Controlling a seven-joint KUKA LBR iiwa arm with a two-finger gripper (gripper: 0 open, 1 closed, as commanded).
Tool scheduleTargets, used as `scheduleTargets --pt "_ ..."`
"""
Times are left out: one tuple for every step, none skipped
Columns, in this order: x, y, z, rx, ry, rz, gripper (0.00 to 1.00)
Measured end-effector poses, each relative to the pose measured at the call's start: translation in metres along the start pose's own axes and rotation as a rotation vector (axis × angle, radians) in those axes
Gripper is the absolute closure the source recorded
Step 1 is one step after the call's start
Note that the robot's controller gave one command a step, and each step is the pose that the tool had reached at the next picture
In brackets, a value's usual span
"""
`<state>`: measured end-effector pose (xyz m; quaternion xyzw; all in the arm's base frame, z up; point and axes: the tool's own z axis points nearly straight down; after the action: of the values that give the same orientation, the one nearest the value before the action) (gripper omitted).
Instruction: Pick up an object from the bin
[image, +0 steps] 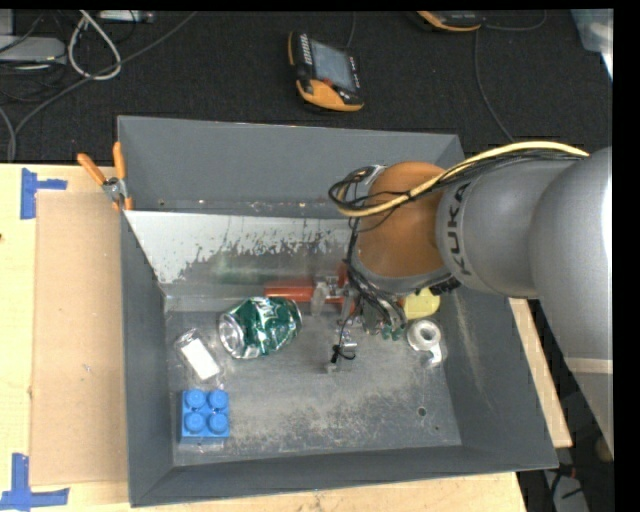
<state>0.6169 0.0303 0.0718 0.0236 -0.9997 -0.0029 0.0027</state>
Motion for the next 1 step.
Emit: scheduleTargets --pt "0.0058 -0.0017 -0.0042 0.002 0.000 0.028 0.00"
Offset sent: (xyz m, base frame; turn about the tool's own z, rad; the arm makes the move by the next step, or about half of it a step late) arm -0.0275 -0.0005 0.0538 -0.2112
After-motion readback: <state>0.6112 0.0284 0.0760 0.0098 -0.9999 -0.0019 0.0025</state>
